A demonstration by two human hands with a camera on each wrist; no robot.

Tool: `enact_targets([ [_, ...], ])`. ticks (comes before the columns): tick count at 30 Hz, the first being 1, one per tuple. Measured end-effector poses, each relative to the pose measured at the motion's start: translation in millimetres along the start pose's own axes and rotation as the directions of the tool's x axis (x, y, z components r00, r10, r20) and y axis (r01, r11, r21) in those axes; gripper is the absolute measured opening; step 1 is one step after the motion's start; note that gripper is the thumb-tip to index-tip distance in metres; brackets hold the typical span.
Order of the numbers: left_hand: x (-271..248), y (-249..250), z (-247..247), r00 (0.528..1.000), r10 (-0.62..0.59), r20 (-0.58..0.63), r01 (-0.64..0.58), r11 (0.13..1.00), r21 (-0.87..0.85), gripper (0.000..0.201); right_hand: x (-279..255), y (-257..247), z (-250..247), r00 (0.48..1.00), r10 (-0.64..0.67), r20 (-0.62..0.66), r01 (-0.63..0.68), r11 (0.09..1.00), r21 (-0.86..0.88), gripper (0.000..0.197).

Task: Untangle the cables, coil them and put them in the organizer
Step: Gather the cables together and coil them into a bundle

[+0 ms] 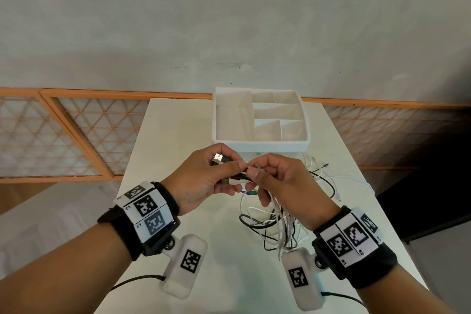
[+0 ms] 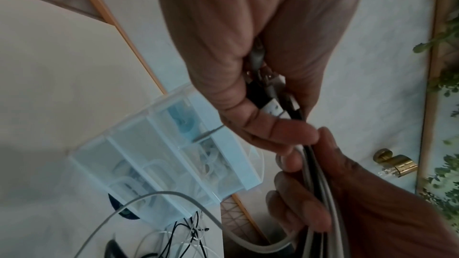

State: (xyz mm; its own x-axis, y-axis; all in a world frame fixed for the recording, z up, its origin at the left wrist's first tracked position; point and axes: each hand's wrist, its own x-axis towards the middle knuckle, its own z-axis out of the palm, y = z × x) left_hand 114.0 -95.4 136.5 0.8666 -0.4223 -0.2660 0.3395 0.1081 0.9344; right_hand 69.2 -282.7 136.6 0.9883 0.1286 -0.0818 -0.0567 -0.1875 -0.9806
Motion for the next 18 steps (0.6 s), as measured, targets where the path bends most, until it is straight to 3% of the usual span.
enact_targets([
  [5,-0.9,-1.8,-3.5,1.0,-0.009,-0.008,0.008,0.995,-0.098,0.026,-0.1,1.1,-6.7,1.0,-0.004,-0.018,0.003,0.999,-0.049,0.017],
  [10,-2.4,-1.6,-1.0,1.0,0.003,0.007,-0.003,1.0,-0.019,0.057,3.0,-1.1,-1.4,0.999,-0.029,0.031,0.034,0.984,-0.177,0.016],
  [14,0.8,-1.9,-8.1,0.997,-0.05,-0.051,0.041,0.987,-0.156,0.072,6.3,1.5,1.1,0.99,-0.11,-0.093,0.104,0.992,-0.065,0.014],
  [18,-0.1,-5.8,-17.6,0.995,-0.1,-0.025,0.092,0.97,-0.224,0.055,3.6,0.7,-6.4,0.98,-0.156,-0.125,0.168,0.982,0.091,0.015],
])
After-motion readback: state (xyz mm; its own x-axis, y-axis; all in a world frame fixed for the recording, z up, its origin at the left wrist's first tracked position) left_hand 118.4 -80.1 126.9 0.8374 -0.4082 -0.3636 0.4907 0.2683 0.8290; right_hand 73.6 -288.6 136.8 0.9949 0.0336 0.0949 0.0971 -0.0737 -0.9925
